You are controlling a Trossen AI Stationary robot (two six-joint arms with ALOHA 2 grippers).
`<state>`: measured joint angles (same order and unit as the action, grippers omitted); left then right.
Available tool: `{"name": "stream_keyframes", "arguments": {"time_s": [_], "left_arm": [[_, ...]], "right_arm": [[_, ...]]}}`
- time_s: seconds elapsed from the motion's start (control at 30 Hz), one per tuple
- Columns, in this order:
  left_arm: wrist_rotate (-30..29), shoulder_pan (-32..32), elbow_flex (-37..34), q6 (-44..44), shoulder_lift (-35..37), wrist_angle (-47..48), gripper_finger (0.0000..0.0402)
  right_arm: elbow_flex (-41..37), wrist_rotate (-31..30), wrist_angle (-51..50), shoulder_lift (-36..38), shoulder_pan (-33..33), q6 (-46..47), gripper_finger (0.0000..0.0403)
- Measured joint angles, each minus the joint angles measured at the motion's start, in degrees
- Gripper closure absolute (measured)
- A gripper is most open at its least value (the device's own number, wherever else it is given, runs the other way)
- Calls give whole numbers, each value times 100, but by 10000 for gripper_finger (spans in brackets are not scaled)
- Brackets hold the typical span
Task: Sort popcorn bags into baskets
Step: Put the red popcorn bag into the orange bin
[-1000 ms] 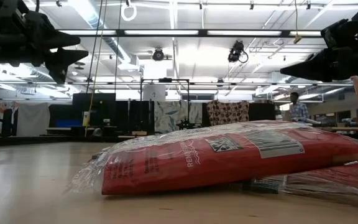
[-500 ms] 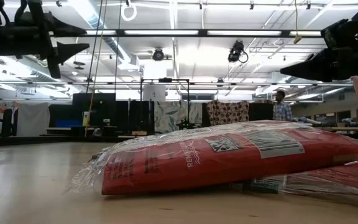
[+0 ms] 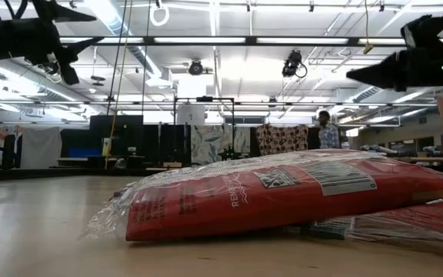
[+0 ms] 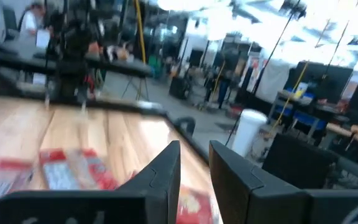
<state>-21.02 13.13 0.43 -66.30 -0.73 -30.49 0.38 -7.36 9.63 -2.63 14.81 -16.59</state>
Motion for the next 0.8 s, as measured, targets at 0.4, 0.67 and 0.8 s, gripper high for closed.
{"name": "stream_keyframes", "arguments": {"time_s": [0.4,0.67,0.8], "left_arm": [[66,4,1143,1315,-1138,-473,233],[398,3,1976,1372,-2902,-469,233],[744,13,2304,1061,-3681,-466,233]], "right_arm": [[3,-892,1950,-45,7,4496,313],[445,-580,1940,-516,6,5296,313],[1083,-497,1468,-1165,7,5070,313]]}}
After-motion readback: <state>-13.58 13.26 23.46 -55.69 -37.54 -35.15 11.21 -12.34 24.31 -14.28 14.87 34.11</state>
